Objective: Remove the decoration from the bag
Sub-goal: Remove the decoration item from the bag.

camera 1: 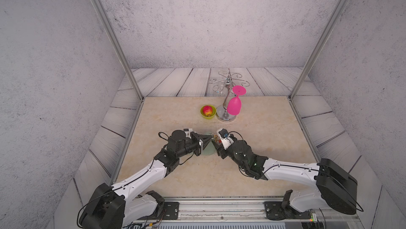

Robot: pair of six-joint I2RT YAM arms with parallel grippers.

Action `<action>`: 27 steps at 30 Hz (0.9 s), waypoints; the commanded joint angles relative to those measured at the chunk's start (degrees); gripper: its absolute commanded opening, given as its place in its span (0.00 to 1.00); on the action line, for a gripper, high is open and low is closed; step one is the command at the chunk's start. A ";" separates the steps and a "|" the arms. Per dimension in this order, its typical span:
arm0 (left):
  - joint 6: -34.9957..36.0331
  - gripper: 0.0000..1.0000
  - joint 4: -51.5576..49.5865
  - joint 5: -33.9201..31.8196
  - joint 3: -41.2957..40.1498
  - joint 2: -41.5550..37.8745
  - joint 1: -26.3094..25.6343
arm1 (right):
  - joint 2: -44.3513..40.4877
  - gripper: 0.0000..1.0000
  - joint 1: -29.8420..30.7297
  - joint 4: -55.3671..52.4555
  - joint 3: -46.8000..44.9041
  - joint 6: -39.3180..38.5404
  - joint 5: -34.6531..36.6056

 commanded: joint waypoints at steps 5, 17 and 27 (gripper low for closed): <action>0.13 0.00 1.16 0.90 0.18 -1.26 0.54 | 0.70 0.62 0.14 0.87 1.23 -0.87 0.95; 0.29 0.00 1.02 0.96 0.32 -1.19 0.58 | 0.76 0.53 -0.25 0.63 1.33 -0.95 0.07; 0.25 0.00 0.75 0.99 0.14 -1.24 0.58 | 1.04 0.46 -0.46 0.37 1.90 -0.77 -1.02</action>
